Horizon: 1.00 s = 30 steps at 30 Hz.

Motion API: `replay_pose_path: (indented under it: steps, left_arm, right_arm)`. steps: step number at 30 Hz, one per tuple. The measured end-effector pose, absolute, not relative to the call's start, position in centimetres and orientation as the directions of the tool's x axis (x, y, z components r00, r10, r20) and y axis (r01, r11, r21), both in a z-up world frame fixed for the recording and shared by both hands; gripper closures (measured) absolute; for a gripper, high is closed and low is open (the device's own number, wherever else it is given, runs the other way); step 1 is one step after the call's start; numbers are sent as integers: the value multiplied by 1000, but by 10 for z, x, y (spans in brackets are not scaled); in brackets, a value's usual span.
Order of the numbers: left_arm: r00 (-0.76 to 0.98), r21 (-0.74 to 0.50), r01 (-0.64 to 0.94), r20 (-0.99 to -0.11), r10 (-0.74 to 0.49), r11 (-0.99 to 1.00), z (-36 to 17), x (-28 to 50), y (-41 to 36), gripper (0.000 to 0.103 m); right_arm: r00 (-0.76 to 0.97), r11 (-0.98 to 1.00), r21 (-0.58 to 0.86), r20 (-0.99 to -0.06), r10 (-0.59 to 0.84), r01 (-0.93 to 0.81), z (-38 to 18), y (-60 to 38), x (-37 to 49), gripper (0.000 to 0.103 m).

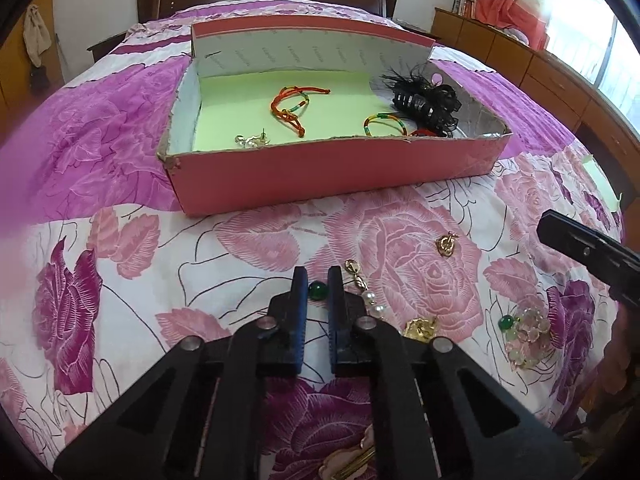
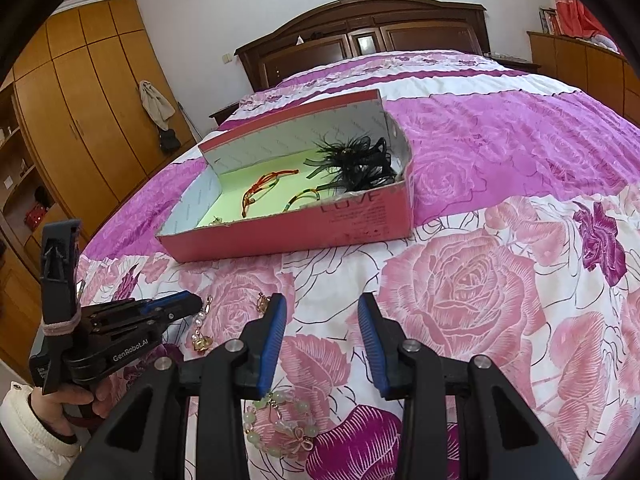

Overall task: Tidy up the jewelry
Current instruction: 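Grasp the green-bead earring with the left gripper while the right closes on a gold pendant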

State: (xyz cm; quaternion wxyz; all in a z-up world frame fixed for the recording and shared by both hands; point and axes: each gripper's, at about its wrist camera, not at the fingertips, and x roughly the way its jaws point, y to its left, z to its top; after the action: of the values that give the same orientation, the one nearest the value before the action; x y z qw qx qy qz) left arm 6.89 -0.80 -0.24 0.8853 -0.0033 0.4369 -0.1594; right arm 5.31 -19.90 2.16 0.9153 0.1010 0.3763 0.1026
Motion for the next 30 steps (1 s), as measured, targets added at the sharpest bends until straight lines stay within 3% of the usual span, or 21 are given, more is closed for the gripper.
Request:
replay_pose_path:
  steps: [10,27,30]
  left_arm:
    - [609,-200,251,-728,-315,947,17,66,5,102]
    - [635,-189,229,-714,-293,955,23,64,9,102]
    - [637,-190,227,-712,-294,955,24,64,10,102]
  right_arm:
    - [687,956,260,-671,280,-135,22,-191,53,63]
    - [598,949,234,-737,315,-211,-5,-144,88,63]
    - [580,958,210,-763,285,-196,-14,-140,96,69]
